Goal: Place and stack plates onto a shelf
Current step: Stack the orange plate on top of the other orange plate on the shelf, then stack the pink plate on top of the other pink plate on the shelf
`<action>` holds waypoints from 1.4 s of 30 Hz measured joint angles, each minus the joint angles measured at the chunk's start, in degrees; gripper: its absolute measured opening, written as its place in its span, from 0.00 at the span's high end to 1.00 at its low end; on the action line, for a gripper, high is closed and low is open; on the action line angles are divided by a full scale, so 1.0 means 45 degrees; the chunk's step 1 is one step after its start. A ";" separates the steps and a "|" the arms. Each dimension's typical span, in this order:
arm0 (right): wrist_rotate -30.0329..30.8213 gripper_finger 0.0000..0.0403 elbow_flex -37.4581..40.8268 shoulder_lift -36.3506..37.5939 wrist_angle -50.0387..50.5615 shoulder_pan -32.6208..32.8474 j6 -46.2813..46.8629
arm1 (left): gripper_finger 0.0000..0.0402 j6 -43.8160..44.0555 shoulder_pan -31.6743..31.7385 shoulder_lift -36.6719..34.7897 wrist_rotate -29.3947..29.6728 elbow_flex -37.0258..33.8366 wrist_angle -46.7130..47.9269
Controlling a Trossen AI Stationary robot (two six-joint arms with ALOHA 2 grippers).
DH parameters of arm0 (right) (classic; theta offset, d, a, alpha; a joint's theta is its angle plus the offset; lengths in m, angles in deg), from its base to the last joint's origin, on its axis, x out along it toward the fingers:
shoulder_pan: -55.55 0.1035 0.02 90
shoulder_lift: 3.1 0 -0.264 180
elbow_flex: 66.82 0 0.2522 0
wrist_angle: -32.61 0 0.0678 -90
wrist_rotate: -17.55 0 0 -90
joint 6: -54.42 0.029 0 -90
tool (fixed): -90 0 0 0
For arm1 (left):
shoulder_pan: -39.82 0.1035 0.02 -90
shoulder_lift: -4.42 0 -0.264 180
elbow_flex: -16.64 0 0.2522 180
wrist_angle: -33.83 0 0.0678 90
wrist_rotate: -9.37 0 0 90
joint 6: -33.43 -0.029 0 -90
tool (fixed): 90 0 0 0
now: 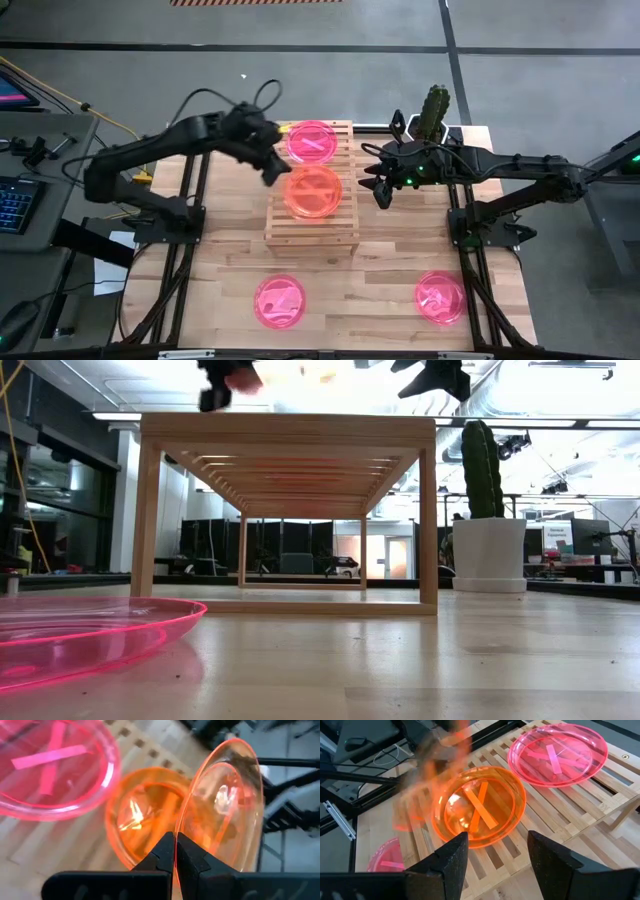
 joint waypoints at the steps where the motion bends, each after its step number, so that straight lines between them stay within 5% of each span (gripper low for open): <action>1: 0.0002 0.53 0.0000 0.0000 0.0000 0.0004 0.0000 | 1.00 -0.0055 0.0192 0.0306 -0.0010 0.0000 -0.0157; 9: -0.0002 0.53 0.0000 0.0000 0.0000 0.0000 0.0000 | 1.00 -0.0090 0.0865 0.1428 -0.0839 0.0000 -0.0746; 23: -0.0002 0.53 0.0000 0.0000 0.0000 0.0005 -0.0317 | 0.99 -0.1066 0.0840 0.1467 -0.0205 0.0000 -0.0752; 42: -0.0002 0.53 0.0000 0.0000 0.0000 0.0002 -0.0087 | 0.62 -0.1195 0.1411 0.0757 -0.0128 -0.0005 -0.1199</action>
